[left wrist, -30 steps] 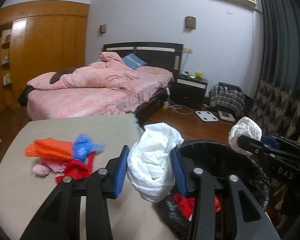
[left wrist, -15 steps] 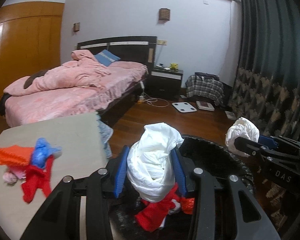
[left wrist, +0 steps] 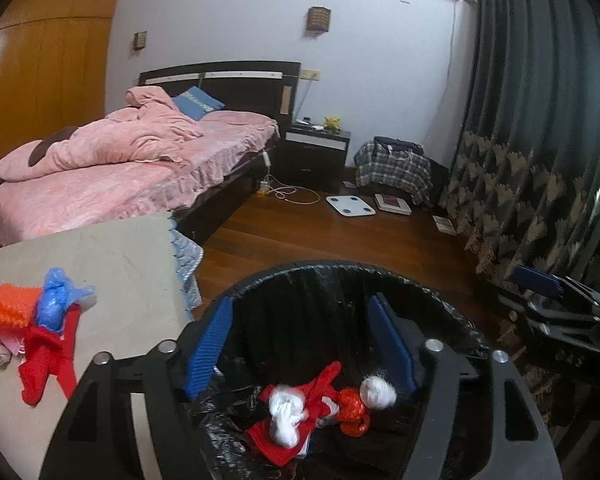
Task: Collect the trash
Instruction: 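Carry both tissue bundles over the bin and open both grippers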
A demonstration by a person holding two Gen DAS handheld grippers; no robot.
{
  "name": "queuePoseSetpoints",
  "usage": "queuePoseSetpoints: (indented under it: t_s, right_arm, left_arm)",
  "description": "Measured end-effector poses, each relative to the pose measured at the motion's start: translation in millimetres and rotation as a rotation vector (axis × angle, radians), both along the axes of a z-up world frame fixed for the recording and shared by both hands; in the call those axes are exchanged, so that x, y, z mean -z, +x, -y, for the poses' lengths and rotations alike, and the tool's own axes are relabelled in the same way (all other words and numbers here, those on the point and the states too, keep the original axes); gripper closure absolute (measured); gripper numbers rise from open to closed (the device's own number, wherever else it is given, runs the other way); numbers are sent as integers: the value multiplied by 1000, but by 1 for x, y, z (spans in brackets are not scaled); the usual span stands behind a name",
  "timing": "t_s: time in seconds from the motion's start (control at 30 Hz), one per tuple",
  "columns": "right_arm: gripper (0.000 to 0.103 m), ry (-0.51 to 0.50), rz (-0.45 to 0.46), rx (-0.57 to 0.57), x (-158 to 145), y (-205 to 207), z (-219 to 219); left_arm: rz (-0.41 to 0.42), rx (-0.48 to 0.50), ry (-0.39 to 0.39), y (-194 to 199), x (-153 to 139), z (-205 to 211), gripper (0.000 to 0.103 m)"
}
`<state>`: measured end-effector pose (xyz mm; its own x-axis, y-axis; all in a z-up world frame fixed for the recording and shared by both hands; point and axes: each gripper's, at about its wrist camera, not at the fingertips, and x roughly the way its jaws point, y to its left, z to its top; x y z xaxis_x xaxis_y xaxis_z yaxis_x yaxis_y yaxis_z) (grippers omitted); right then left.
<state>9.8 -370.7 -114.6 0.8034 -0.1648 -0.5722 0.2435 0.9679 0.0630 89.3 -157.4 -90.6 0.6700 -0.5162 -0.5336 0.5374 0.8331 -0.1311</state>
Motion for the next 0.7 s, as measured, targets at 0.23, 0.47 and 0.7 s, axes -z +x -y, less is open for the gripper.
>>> queuePoseSetpoints:
  t_s: [0.23,0.47,0.7]
  right_arm:
    - [6,4,7,-3,-6,2,-10]
    - [5,4,17,-87,-12,18,-47]
    - [5,9,24,-214,-18,47,-105]
  left_arm:
    - [46,-79,3,-2,-12,-33,18]
    - [63,-216,17,-3,-19,-93,9]
    - [65,-356,42,-4,-14,-156,7]
